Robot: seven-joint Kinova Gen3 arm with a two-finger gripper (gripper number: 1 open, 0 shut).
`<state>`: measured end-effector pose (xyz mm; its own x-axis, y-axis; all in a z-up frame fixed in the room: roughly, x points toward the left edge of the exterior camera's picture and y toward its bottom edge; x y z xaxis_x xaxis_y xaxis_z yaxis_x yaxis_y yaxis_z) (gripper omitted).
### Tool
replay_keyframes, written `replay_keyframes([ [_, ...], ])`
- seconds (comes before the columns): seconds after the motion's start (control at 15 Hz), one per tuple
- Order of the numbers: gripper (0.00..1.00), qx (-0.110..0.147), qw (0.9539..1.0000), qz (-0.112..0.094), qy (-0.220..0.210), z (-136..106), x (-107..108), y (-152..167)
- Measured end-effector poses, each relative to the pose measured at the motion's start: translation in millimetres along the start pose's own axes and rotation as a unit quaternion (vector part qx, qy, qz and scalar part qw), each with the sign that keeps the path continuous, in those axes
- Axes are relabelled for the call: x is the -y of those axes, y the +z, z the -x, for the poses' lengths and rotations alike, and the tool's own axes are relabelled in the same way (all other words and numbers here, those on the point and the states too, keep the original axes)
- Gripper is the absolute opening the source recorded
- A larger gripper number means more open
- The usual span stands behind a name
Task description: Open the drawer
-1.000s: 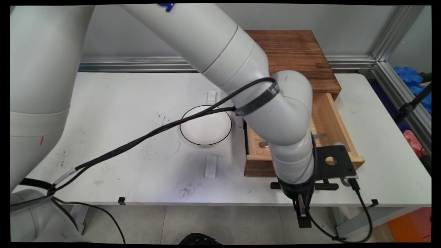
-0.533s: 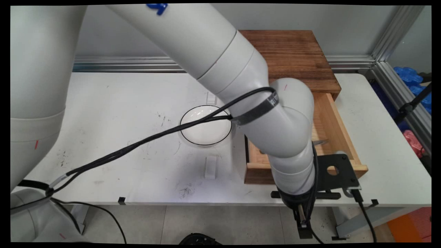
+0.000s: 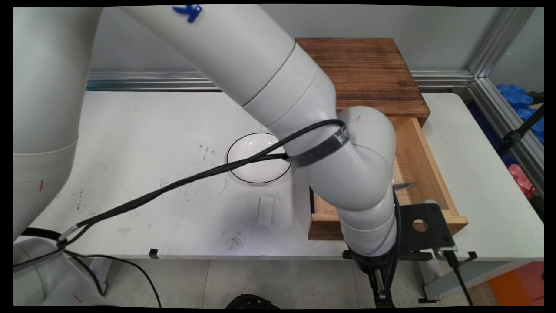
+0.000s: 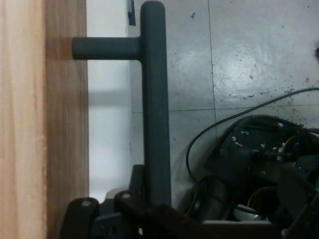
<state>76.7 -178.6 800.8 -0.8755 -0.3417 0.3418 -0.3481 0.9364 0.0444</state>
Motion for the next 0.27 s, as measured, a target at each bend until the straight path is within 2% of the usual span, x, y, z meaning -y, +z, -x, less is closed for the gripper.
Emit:
replay_keyframes([
  [0.27,1.00,-0.001,1.0000,0.002,-0.001,1.3,-4.8,-1.0],
])
